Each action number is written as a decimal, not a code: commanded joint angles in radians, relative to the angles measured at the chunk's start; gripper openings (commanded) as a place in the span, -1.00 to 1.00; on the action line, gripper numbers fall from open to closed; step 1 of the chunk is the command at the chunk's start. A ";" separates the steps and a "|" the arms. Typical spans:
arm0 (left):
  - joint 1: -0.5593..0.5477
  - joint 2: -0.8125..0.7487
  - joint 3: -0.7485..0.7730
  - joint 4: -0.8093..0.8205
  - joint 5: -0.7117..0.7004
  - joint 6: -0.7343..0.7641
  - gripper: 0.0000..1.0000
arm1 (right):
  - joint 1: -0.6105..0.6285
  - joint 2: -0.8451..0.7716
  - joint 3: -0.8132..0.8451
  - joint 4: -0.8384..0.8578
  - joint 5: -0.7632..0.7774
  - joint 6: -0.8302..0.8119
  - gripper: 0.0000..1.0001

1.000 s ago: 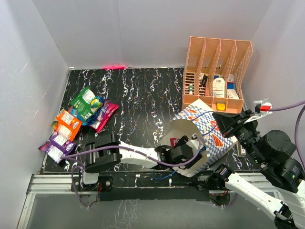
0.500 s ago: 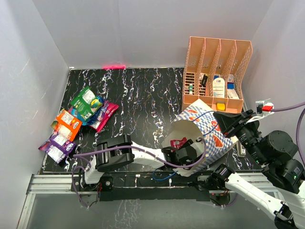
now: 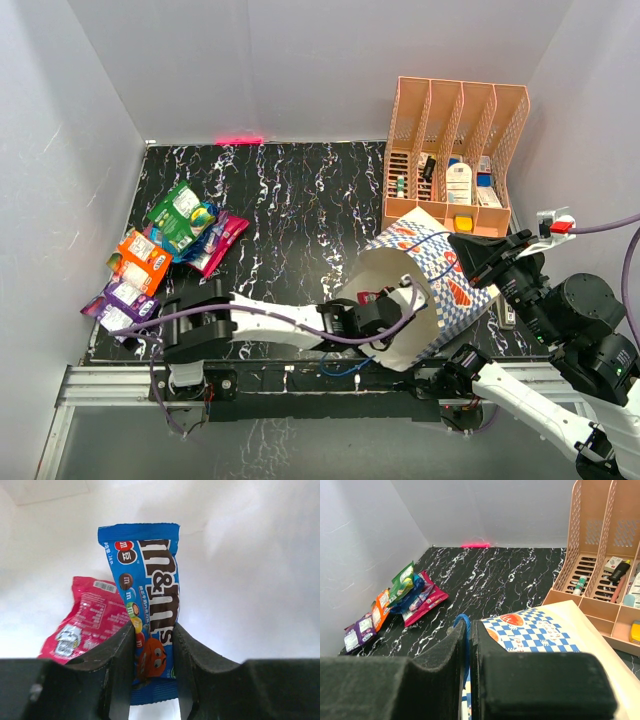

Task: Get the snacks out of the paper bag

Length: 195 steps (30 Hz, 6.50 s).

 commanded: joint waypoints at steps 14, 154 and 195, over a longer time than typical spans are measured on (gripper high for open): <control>0.002 -0.707 -0.308 -0.269 0.183 -0.177 -0.41 | 0.005 -0.003 0.001 0.107 0.032 -0.035 -0.85; 0.045 0.230 0.107 0.148 -0.156 0.045 0.97 | 0.004 0.046 0.063 0.129 -0.003 -0.046 -0.85; -0.008 -0.277 -0.106 -0.116 0.008 -0.087 -0.83 | 0.005 0.032 0.053 0.130 0.005 -0.046 -0.85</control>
